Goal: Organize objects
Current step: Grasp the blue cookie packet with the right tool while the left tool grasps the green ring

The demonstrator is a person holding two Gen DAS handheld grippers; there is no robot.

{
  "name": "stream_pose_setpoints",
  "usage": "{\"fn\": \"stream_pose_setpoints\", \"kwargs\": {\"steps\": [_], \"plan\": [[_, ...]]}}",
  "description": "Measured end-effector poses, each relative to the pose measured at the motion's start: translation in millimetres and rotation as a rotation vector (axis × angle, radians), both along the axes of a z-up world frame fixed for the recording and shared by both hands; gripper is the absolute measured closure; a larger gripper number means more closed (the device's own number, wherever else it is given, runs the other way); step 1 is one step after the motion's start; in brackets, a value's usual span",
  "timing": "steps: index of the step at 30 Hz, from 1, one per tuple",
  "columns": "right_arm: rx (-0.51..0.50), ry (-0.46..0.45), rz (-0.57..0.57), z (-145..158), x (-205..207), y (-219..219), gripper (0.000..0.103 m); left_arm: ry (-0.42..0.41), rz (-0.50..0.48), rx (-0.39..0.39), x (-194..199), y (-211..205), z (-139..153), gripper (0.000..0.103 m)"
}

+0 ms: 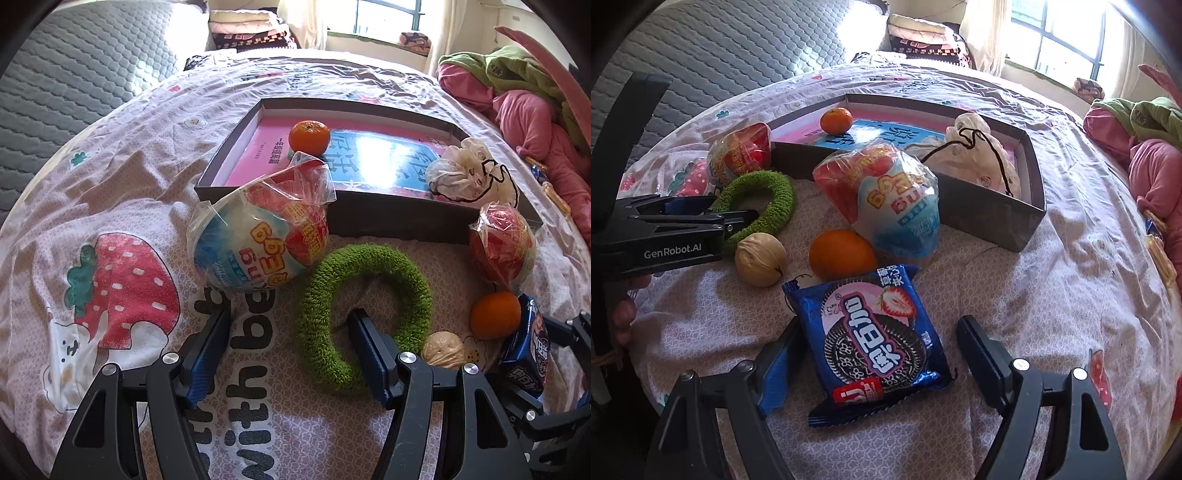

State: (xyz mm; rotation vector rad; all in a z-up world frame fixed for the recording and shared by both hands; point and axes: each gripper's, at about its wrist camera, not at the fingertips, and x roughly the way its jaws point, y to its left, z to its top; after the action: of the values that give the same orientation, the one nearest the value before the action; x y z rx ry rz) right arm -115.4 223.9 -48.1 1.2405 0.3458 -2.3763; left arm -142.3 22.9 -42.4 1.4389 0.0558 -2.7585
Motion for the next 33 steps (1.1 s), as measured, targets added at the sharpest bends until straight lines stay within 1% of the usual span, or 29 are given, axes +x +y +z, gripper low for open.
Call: {"fn": "stream_pose_setpoints", "kwargs": {"steps": [2, 3, 5, 6, 7, 8, 10, 12, 16, 19, 25, 27, 33], "plan": [[-0.001, 0.002, 0.013, 1.3, 2.8, -2.2, 0.033, 0.000, -0.005, 0.006, -0.2, -0.3, 0.6, 0.038], [0.006, 0.008, 0.017, 1.6, 3.3, -2.9, 0.034, 0.000, -0.008, 0.008, 0.0, 0.1, 0.9, 0.040], [0.012, 0.014, 0.027, 2.5, 5.7, -4.2, 0.039, 0.004, -0.018, 0.013, 1.3, 1.5, 2.1, 0.050], [0.013, 0.015, 0.029, 2.6, 6.5, -4.4, 0.040, 0.005, -0.026, 0.012, 2.0, 2.8, 2.2, 0.052], [0.015, 0.016, 0.033, 2.9, 7.3, -4.6, 0.041, 0.007, -0.034, 0.010, 2.7, 4.2, 2.7, 0.058], [0.019, 0.015, 0.039, 3.0, 8.3, -5.3, 0.043, 0.009, -0.042, 0.011, 3.2, 5.4, 3.1, 0.061], [0.023, 0.014, 0.047, 3.8, 9.6, -5.9, 0.045, 0.009, -0.053, 0.017, 4.1, 6.9, 4.0, 0.071], [0.027, 0.017, 0.052, 4.5, 11.0, -6.4, 0.046, 0.006, -0.066, 0.036, 4.9, 8.1, 4.6, 0.080], [0.010, 0.013, 0.056, 5.6, 12.8, -4.0, 0.046, 0.008, -0.082, 0.043, 7.8, 9.6, 6.2, 0.087], [-0.012, 0.008, 0.058, 7.2, 14.0, -0.2, 0.047, 0.009, -0.092, 0.064, 9.2, 8.2, 7.9, 0.089], [-0.056, 0.004, 0.048, 12.4, 14.4, 5.1, 0.047, 0.019, -0.109, 0.099, 14.0, 7.1, 14.9, 0.090], [-0.077, 0.009, 0.045, 15.9, 15.3, 7.1, 0.047, 0.034, -0.118, 0.109, 17.6, 7.3, 20.4, 0.090], [-0.114, 0.044, 0.023, 28.1, 14.5, 9.9, 0.047, 0.107, -0.134, 0.087, 25.9, 10.6, 38.0, 0.090]]}}
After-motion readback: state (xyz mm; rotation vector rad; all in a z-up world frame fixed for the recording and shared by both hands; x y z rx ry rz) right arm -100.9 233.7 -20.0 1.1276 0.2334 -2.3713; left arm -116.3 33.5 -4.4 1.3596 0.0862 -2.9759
